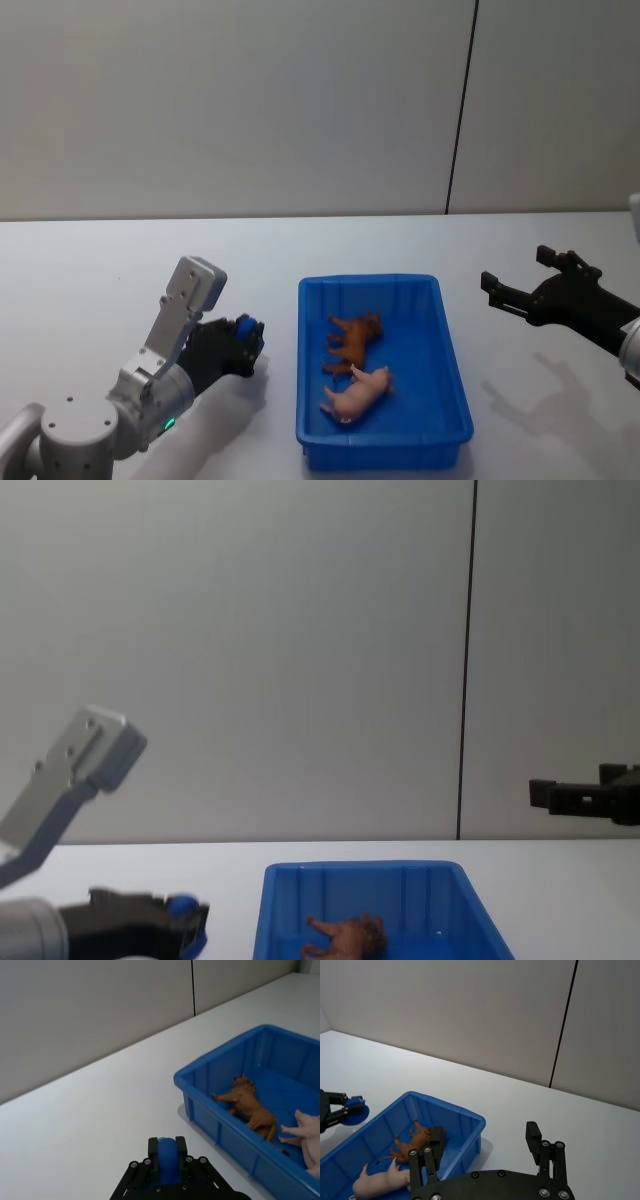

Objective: Pick up the two dolls from the table and place them into the box.

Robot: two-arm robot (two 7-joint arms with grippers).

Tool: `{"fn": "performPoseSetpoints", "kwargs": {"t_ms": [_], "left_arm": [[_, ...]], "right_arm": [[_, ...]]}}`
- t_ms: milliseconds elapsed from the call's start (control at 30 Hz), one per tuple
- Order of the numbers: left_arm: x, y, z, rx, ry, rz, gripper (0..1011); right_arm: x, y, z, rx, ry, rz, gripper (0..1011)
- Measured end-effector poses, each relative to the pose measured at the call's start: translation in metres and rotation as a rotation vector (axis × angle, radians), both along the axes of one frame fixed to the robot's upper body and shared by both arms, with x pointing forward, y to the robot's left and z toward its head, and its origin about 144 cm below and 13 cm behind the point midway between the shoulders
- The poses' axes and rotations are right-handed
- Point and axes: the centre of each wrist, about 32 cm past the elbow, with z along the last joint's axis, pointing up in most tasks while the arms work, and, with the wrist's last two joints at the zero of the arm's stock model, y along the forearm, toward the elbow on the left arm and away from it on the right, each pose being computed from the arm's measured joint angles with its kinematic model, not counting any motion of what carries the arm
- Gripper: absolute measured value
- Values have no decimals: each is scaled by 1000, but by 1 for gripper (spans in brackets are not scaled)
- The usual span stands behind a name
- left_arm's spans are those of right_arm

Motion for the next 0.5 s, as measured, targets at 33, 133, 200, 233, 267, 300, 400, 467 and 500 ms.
{"fn": "performPoseSetpoints", "kwargs": {"t_ms": [33, 133, 200, 233, 267, 300, 400, 467, 500], "left_arm": [[0, 0, 2, 0, -9, -2, 212], [2, -2, 12, 1, -46, -11, 193], [2, -3, 17, 3, -66, -17, 182], [3, -4, 19, 3, -76, -19, 179], [4, -5, 25, 5, -96, -26, 179], [5, -7, 31, 6, -118, -34, 179], [8, -12, 43, 9, -157, -58, 179], [9, -15, 49, 8, -178, -72, 179], [10, -16, 52, 7, -185, -78, 179]], "right_arm": [[0, 0, 0, 0, 0, 0, 1001], [0, 0, 0, 0, 0, 0, 1001], [0, 0, 0, 0, 0, 0, 1001], [0, 0, 0, 0, 0, 0, 1001], [0, 0, 0, 0, 0, 0, 1001], [0, 0, 0, 0, 0, 0, 1001], [0, 0, 0, 0, 0, 0, 1001], [0, 0, 0, 0, 0, 0, 1001], [0, 0, 0, 0, 0, 0, 1001]]}}
